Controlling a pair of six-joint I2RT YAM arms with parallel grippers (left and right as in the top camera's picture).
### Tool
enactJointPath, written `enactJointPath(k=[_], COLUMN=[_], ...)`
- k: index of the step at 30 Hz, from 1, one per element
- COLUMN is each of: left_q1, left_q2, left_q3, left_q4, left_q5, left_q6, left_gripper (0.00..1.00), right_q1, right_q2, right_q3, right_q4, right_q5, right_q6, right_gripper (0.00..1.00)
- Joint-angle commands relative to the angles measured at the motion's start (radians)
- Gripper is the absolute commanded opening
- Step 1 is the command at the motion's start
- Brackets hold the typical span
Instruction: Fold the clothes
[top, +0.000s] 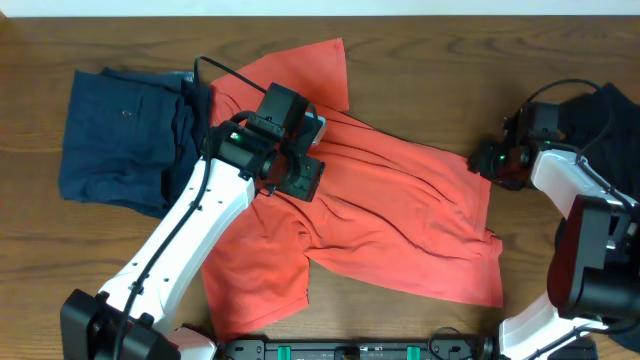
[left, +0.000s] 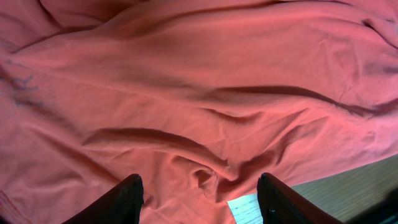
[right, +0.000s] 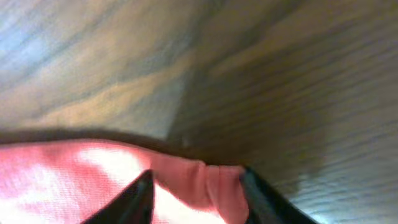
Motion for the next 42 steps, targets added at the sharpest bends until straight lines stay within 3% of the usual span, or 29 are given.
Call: enactJointPath(k=[1,3,4,12,15,19,20,21,22,23,25,31,37,42], left_q1=[-0.002,-0.002,-0.002,-0.002,-0.002,-0.002,-0.002,-0.002,-0.002,-0.002,-0.002,-0.002,-0.002,-0.002], left_q2=[0.001,0.001,0.001,0.001,0.001,0.001,0.001,0.001,0.001,0.001,0.001,0.001,0.001,0.001], left_q3=[-0.008,-0.008,-0.008,-0.008,-0.008,-0.008,-0.008,-0.008,-0.008,-0.008,-0.008,-0.008,-0.008,-0.008], left_q4=[-0.005,-0.005,-0.005,-0.002,-0.001,0.001,0.003,0.006,0.011,0.018,0.029,0.039,0.036,0.036], left_q5=[0.009,0.009,0.009,0.009,0.009,0.009,0.009,0.009,0.009,0.009,0.009,0.009,0.009,0.009], left_q6=[0.006,0.005,0.006,0.005,0.006,0.006,0.006,0.006,0.006,0.006,0.006,0.006,0.006,0.006], left_gripper=[0.6,0.6,0.61,0.61,0.6,0.6,0.61,0.6,0.6,0.61,0.61,0.61,0.61,0.61], right_q1=[-0.002,-0.009,-0.015,-0.08,-0.079,-0.072,-0.07,-0.068,-0.068,-0.069,-0.069,-0.071,-0.071,-0.071], right_q2=[0.019,0.003,-0.011,-0.18,-0.273,-0.367,-0.378,-0.383,-0.383,-0.383,-0.381,-0.37,-0.278,-0.137], right_q3=[-0.003,0.002,0.01,0.106,0.113,0.111,0.111,0.111,0.111,0.11,0.107,0.104,0.099,0.099], right_q4=[-0.005,0.009,0.018,0.046,-0.084,-0.41,-0.484,-0.544,-0.584,-0.611,-0.608,-0.466,-0.401,-0.39], right_q5=[-0.086,-0.09,-0.09,-0.097,-0.096,-0.029,0.009,0.059,0.119,0.193,0.286,0.243,0.183,0.181], right_q6=[0.013,0.014,0.014,-0.058,-0.077,-0.073,-0.072,-0.072,-0.072,-0.072,-0.048,-0.008,-0.008,-0.013], right_gripper=[0.22,0.04,0.01,0.01,0.01,0.01,0.07,0.25,0.5,0.64,0.78,0.79,0.55,0.63])
